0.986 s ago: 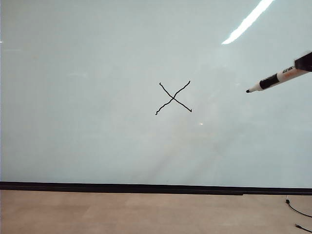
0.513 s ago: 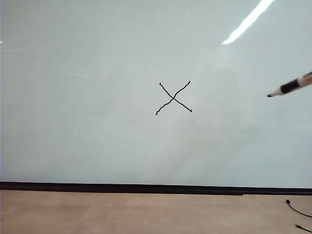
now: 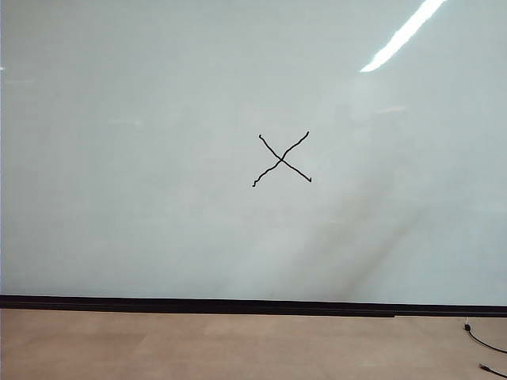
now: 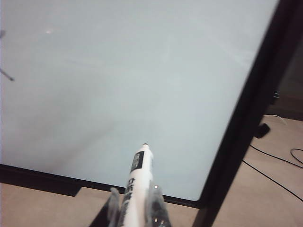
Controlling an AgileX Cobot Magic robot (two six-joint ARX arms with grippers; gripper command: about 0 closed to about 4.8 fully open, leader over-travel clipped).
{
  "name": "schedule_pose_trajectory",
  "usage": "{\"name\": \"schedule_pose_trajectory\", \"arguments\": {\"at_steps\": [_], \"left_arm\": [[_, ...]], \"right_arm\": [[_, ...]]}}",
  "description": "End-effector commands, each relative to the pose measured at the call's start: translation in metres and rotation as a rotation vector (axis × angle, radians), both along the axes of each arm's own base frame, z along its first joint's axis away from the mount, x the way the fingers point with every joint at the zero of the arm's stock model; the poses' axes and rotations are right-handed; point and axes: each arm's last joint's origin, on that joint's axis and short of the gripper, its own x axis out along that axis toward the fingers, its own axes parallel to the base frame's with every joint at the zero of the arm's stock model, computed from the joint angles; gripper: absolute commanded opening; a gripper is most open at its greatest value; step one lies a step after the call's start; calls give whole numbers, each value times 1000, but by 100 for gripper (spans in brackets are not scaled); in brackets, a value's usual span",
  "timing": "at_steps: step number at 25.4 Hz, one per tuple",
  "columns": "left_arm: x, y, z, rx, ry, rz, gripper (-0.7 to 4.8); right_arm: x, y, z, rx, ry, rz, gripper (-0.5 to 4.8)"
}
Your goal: Pick up the pen on the shelf to the right of the whiteboard and draw a cross mark.
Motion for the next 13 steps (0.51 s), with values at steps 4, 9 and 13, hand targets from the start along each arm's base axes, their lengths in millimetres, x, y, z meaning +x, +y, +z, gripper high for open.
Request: {"name": "schedule_pose_trajectory", "arguments": {"at_steps": [4,9,13], "left_arm": [[0,0,2,4,-10,-4,-4],[0,0,2,4,-10,-4,-4],[0,0,2,4,-10,-4,-5]], "right_arm": [[0,-6,4,4,-34,-65,-8],[-1,-7,9,11,-79,-74,-6],[-1,-7,8,11,-70,-76,-5]]}}
